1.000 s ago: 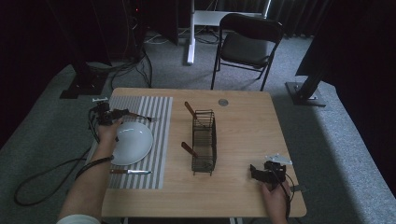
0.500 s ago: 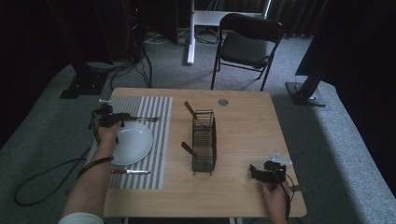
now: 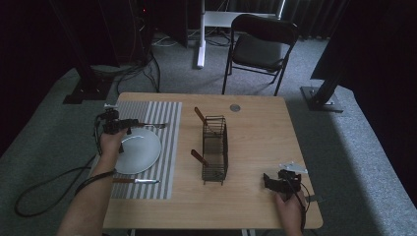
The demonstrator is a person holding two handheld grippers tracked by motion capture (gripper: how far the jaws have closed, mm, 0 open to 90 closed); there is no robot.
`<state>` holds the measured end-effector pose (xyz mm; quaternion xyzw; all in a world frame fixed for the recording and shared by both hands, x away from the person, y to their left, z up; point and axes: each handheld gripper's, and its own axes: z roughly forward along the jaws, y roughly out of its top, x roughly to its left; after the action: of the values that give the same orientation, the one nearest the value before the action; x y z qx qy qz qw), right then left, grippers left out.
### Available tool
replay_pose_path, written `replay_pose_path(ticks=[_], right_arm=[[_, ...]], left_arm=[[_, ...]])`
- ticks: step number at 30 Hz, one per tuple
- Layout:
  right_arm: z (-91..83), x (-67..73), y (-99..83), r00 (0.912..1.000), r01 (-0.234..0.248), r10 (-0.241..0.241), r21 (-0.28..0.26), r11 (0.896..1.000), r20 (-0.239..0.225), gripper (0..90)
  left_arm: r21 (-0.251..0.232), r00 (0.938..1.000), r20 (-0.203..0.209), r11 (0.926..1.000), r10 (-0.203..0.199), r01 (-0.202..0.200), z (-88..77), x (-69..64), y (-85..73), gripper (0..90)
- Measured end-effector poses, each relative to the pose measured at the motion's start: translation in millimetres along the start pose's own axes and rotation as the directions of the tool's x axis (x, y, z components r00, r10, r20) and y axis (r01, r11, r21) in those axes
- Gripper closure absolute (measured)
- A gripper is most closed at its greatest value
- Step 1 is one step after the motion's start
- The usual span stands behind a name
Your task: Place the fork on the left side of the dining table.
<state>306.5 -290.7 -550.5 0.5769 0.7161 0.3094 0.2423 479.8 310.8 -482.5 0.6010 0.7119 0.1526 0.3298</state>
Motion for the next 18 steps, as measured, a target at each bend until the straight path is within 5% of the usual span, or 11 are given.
replay_pose_path(ticks=[3,6,11,12,18], right_arm=[[0.0,0.0,0.0,1.0000,0.000,0.000,0.000,1.000,0.000,12.6],[0.0,0.0,0.0,1.0000,0.000,0.000,0.000,1.000,0.000,12.6],[0.0,0.0,0.0,1.0000,0.000,0.000,0.000,1.000,0.000,12.6],[0.0,0.0,0.0,1.0000,0.000,0.000,0.000,1.000,0.000,12.6],[0.0,0.0,0.0,1.0000,0.000,0.000,0.000,1.000,0.000,12.6]], left_arm=[[-0.008,0.9998,0.007,0.9998,0.021,-0.021,-9.1,-2.7,-3.1,9.1],[-0.006,0.9992,0.000,0.9992,0.039,-0.039,-18.6,-3.6,-8.4,9.0],[0.019,0.9924,-0.003,0.9923,0.123,-0.123,-28.2,-3.9,-24.4,7.6],[0.023,0.9918,-0.014,0.9917,0.127,-0.127,-29.8,-4.6,-26.2,0.0],[0.019,0.9870,-0.024,0.9872,0.159,-0.158,-42.9,-8.4,-42.2,0.0]])
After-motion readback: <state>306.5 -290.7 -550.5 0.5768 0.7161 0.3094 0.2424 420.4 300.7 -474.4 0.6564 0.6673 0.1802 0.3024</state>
